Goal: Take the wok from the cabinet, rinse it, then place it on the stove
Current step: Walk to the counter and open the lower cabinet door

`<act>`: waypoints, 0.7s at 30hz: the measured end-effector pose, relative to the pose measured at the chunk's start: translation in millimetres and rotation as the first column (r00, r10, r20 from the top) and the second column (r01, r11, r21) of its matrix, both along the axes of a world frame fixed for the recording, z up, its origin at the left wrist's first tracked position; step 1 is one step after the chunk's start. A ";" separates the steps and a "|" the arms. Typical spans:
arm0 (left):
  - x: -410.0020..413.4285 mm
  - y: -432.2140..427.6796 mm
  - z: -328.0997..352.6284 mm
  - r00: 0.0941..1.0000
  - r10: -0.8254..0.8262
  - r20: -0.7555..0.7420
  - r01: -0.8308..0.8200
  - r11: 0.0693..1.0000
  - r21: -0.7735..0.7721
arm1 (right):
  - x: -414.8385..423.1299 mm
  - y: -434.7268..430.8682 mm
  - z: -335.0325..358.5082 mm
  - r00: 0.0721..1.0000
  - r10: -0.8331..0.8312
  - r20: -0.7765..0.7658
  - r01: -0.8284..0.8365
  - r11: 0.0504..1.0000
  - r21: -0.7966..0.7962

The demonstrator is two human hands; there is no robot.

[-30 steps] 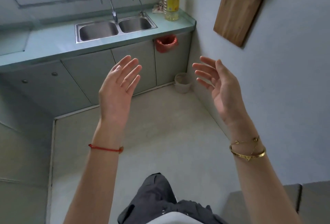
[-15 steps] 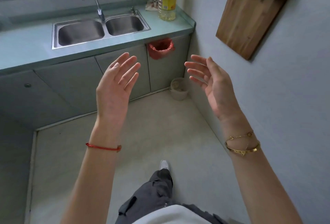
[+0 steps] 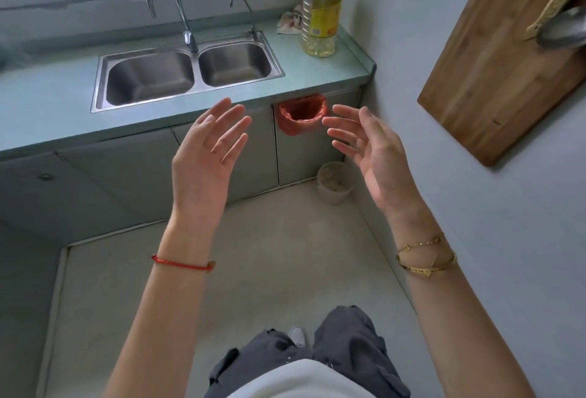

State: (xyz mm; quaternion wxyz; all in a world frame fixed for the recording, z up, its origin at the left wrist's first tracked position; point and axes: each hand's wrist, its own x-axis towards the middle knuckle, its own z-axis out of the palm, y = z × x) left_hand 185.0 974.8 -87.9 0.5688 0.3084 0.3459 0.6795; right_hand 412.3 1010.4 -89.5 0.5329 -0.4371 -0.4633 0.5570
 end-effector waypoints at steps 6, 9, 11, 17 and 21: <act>-1.4 54.6 -5.0 0.993 0.116 -0.018 -0.117 0.993 -0.020 | -3.3 80.4 -6.2 0.996 0.091 -0.009 -0.091 0.996 -0.006; 1.5 81.3 -5.6 0.980 0.200 -0.006 -0.201 0.980 -0.013 | -3.1 125.2 -6.7 0.986 0.168 -0.004 -0.168 0.986 -0.001; 6.2 96.4 -5.0 0.966 0.257 -0.001 -0.257 0.966 -0.011 | -3.1 153.7 -6.0 0.974 0.226 -0.003 -0.226 0.974 -0.002; 29.6 136.6 -0.8 0.867 0.496 0.041 -0.495 0.868 -0.021 | -8.2 239.5 -0.6 0.890 0.455 0.033 -0.455 0.890 -0.012; 43.9 149.7 1.5 0.775 0.630 0.054 -0.630 0.776 -0.026 | -19.5 281.3 -2.1 0.805 0.590 0.064 -0.590 0.807 -0.012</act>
